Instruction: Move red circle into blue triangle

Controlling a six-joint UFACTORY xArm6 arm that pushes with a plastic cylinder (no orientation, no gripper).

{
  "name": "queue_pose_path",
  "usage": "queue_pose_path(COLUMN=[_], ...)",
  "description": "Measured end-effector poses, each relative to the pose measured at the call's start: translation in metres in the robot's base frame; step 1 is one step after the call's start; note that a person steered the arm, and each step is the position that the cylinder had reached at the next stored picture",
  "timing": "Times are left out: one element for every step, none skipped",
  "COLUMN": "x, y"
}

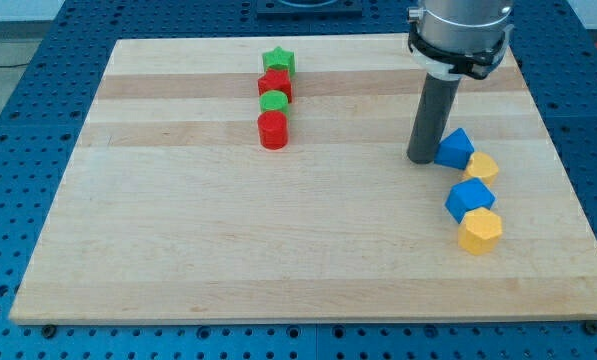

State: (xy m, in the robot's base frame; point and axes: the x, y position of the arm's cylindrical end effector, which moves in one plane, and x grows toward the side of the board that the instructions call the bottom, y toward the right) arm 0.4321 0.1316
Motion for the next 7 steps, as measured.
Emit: queue_pose_path(x=[0.0,0.0,0.0,0.012,0.021,0.021,0.017], y=[0.006,0.016,0.012,-0.027,-0.105,-0.189,-0.248])
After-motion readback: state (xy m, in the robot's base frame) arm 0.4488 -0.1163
